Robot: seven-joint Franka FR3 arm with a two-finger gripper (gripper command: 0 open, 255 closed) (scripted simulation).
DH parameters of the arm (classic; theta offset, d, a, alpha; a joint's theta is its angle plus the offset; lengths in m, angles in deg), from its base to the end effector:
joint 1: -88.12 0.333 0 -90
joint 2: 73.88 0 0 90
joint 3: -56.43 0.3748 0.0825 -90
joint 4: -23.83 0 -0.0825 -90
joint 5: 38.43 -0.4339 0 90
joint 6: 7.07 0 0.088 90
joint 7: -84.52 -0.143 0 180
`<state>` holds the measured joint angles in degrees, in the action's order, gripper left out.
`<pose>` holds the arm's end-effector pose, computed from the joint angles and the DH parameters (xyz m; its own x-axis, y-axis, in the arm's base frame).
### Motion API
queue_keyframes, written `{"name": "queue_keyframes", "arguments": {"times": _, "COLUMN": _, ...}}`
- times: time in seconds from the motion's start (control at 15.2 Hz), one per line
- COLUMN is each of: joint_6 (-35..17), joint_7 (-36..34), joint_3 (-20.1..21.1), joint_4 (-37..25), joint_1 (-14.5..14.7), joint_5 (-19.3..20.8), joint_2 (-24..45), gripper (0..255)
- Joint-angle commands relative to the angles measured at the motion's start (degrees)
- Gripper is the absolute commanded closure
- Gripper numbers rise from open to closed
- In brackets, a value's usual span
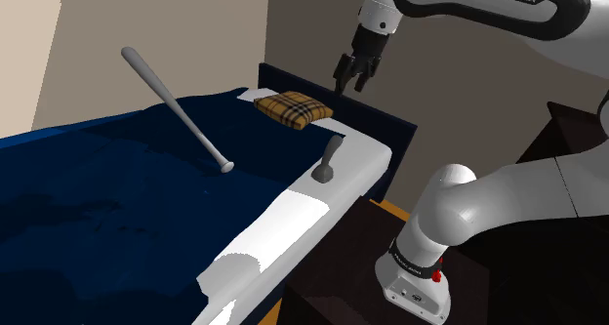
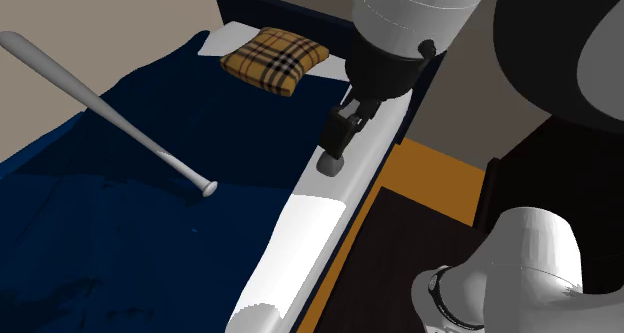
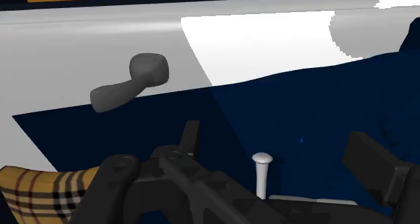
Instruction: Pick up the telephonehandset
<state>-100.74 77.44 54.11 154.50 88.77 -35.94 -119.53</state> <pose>0.3231 -0.0205 0.6454 0.9784 -0.1414 0.1506 -0.1424 -0.9898 -0.0042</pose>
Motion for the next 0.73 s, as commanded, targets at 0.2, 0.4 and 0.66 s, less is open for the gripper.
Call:
{"name": "queue_keyframes", "arguments": {"times": 0.2, "joint_6": -1.6, "joint_7": 9.0, "joint_3": -5.0, "joint_4": 2.4, "joint_1": 1.2, "joint_5": 1.9, "joint_2": 1.0, "gripper": 0}}
{"name": "queue_keyframes", "arguments": {"times": 0.4, "joint_6": -3.2, "joint_7": 18.1, "joint_3": -10.1, "joint_4": 3.8, "joint_1": 2.3, "joint_5": 4.0, "joint_2": 3.2, "gripper": 0}}
{"name": "queue_keyframes", "arguments": {"times": 0.66, "joint_6": -5.8, "joint_7": 30.1, "joint_3": -16.7, "joint_4": 4.3, "joint_1": 4.0, "joint_5": 6.5, "joint_2": 7.8, "gripper": 0}}
